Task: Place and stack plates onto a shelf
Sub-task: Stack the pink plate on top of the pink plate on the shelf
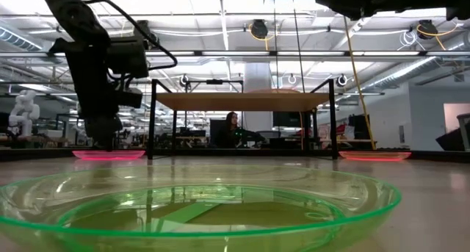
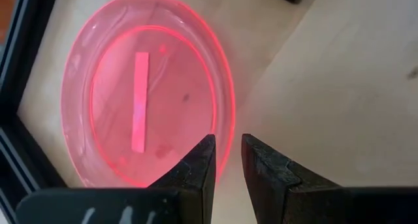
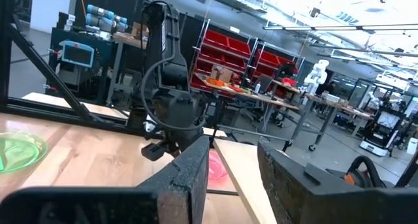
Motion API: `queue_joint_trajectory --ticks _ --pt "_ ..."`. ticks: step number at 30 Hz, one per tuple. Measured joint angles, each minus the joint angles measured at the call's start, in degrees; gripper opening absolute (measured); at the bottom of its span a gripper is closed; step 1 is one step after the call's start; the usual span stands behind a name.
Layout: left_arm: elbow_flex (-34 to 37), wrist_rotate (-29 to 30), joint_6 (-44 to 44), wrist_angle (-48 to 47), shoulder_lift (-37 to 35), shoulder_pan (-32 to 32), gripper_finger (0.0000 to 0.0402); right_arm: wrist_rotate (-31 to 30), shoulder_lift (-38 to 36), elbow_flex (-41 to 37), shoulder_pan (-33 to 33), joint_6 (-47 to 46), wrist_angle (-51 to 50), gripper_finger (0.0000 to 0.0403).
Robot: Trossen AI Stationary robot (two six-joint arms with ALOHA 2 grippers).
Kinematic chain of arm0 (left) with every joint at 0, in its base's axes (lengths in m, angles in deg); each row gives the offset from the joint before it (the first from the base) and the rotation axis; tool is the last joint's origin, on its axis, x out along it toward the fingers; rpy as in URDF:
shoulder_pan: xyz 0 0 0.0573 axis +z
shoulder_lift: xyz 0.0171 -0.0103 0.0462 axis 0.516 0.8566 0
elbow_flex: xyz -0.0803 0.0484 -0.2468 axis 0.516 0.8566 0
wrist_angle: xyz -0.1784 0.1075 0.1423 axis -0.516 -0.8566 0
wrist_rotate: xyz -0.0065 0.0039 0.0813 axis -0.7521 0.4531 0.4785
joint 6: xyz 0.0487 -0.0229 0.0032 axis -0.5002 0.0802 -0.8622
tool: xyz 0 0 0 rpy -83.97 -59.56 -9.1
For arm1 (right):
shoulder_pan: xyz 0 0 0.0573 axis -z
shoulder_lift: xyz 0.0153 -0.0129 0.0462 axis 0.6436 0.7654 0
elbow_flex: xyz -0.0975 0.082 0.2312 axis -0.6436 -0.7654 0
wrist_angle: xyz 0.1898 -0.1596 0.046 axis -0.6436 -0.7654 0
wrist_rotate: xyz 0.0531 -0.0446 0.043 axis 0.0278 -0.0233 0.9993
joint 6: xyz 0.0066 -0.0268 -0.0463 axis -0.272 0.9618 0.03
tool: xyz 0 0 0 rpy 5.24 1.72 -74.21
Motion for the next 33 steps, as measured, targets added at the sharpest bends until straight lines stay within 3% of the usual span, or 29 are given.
queue_joint_trajectory --ticks 9,24,33 --pt "0.00 -2.64 -5.62 3.58 0.05 2.88 0.0082 0.02 0.07 0.00 0.00 -1.72 -0.91 0.0116" --pt "0.14 -6.49 -7.45 4.00 0.05 6.06 0.0082 0.13 0.07 0.00 -0.11 -1.88 -1.17 0.0116" --pt "4.62 -8.65 -9.63 14.55 -0.01 6.88 0.0082 0.11 0.04 0.00 -0.11 -1.80 0.41 0.0116"
